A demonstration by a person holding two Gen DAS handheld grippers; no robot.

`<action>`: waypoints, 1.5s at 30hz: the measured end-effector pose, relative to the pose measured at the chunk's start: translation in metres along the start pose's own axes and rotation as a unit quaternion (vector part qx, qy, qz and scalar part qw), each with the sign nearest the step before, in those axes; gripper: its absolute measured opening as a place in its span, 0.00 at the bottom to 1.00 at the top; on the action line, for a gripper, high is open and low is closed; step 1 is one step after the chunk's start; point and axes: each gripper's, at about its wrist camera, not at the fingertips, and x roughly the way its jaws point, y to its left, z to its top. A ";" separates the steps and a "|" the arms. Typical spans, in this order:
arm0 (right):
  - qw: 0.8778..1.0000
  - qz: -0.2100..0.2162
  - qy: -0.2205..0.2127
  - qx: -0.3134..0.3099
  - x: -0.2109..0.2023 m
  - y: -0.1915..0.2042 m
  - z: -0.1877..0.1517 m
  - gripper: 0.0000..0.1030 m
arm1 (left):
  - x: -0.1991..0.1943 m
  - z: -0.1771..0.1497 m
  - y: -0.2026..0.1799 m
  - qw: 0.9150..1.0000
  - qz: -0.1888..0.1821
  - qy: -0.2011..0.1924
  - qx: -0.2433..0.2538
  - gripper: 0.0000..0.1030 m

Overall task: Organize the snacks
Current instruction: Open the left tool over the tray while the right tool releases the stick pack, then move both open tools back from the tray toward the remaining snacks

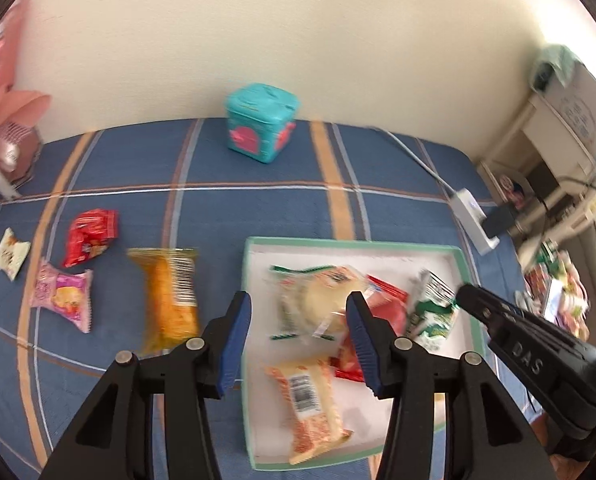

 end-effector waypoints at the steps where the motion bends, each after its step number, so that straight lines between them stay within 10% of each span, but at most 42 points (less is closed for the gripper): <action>1: 1.000 0.000 0.003 -0.004 0.001 0.002 0.000 0.13 | -0.002 0.001 0.005 1.000 0.006 -0.003 -0.006 0.49; 14: 0.999 -0.006 0.015 -0.042 0.008 0.027 -0.007 0.14 | -0.008 0.002 0.049 0.996 0.048 -0.020 -0.066 0.56; 16: 0.999 -0.008 0.016 -0.046 0.010 0.029 -0.007 0.21 | -0.008 0.001 0.052 0.996 0.055 -0.019 -0.070 0.77; 18: 0.999 -0.009 0.018 -0.047 0.011 0.030 -0.007 0.54 | -0.008 0.001 0.055 0.995 0.059 -0.022 -0.073 0.78; 20: 0.999 -0.011 0.015 -0.048 0.011 0.031 -0.007 0.65 | -0.008 0.001 0.057 0.995 0.062 -0.023 -0.075 0.82; 36: 0.998 -0.006 0.012 -0.059 0.017 0.040 -0.011 1.00 | -0.010 -0.001 0.076 0.990 0.111 -0.044 -0.073 0.97; 45: 0.998 0.023 -0.013 -0.056 0.017 0.062 -0.016 1.00 | -0.028 -0.005 0.104 0.985 0.125 -0.091 -0.081 0.97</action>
